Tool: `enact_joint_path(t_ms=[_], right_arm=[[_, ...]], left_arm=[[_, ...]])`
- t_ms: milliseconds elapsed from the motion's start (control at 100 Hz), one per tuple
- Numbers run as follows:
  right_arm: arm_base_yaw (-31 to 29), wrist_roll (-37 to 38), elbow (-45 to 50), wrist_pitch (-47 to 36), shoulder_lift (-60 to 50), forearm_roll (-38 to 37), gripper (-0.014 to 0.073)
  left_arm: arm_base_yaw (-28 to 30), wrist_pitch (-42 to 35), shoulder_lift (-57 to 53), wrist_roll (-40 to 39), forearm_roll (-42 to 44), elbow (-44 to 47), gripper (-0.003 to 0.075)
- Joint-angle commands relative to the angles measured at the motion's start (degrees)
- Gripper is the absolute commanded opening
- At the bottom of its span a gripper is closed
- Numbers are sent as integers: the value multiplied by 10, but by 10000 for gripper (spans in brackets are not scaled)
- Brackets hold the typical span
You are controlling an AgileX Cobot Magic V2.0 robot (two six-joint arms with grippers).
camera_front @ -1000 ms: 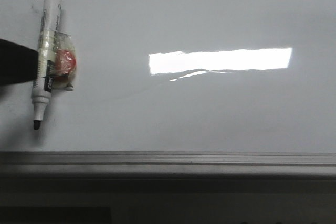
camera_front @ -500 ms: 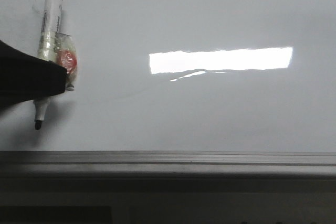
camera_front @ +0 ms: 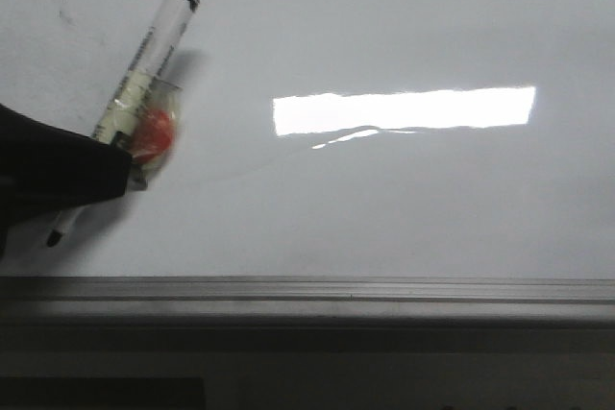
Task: Write number 3 on whiteboard
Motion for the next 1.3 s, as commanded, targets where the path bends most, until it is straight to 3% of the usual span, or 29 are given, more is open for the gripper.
enact_joint_path(t_ms=[0, 70, 150, 340, 410, 710, 950, 1040, 1140, 1290], right_arm=[[68, -26, -34, -43, 24, 0, -43], [126, -32, -55, -43, 48, 0, -38], [187, -32, -84, -49, 83, 0, 27], [297, -33, -139, -87, 177, -1, 346], [317, -33, -153, -107, 205, -4, 391], [336, -33, -212, -170, 322, -7, 382], [336, -33, -229, -189, 355, -8, 372], [336, -33, -229, -189, 356, -8, 242], [336, -33, -229, -184, 356, -8, -67], [336, -33, -229, -168, 356, -8, -66]], left_arm=[[-2, -22, -4, -5, 104, -19, -20], [-8, -28, -4, -5, 196, -24, -20], [-18, -30, -4, -5, 273, -29, -20], [-22, -57, -4, -5, 329, -30, -20], [-22, -75, -4, -5, 340, -30, -20], [-22, -100, -4, -5, 377, -30, -20], [-22, -100, -4, -5, 377, -30, -20], [-22, -100, -4, -5, 377, -30, -20], [-22, -100, -4, -5, 377, -30, -20], [-22, -101, -4, -2, 377, -30, 30]])
